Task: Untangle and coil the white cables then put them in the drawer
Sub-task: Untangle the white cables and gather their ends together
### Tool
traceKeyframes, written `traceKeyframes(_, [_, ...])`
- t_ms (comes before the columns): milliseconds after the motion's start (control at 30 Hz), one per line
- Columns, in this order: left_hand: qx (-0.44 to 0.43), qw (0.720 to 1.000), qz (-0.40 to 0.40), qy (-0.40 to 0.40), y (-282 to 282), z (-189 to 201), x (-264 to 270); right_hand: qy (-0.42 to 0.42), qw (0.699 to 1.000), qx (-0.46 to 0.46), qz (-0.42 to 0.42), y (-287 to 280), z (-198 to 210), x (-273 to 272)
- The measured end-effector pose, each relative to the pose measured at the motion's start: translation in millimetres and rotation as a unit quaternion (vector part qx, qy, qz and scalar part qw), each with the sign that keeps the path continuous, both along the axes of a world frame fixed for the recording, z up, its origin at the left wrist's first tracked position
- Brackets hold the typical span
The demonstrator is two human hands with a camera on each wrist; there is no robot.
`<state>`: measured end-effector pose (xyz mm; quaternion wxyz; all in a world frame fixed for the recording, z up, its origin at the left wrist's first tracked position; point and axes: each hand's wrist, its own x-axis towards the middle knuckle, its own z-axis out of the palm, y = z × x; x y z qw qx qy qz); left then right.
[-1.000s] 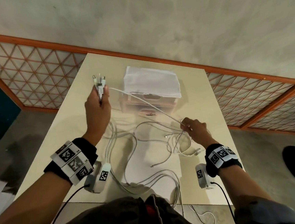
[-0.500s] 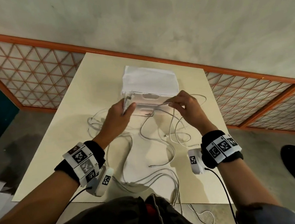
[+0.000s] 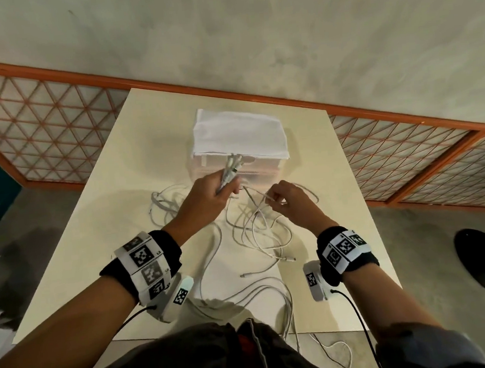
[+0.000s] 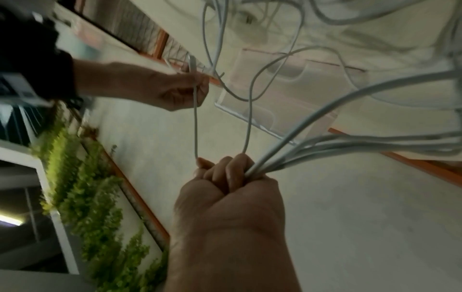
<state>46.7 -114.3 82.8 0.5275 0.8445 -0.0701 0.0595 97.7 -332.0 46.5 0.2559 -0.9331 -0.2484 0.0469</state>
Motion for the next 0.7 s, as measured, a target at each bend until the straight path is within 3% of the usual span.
traceKeyframes(133, [0.042, 0.999, -0.002, 0.021, -2, -11, -7, 0.0, 0.994, -0.073, -0.085, 1, 3, 3])
traceKeyframes(233, [0.101, 0.992, -0.016, 0.071, 7, -17, -5, -0.003, 0.989, -0.077, -0.126, 0, 16, 9])
traceKeyframes(333, [0.187, 0.969, -0.08, 0.142, 22, -28, 0, -0.012, 0.99, -0.053, -0.132, -2, 30, 10])
traceKeyframes(433, [0.197, 0.938, -0.17, 0.227, 34, -39, 0, -0.001, 0.991, -0.045, -0.129, -8, 36, 3])
traceKeyframes(567, [0.196, 0.911, -0.255, 0.259, 49, -44, -4, 0.123, 0.984, -0.049, -0.119, -30, 26, -12])
traceKeyframes(700, [0.203, 0.883, -0.305, 0.293, 48, -38, -10, 0.315, 0.942, -0.097, -0.069, -50, 4, -38])
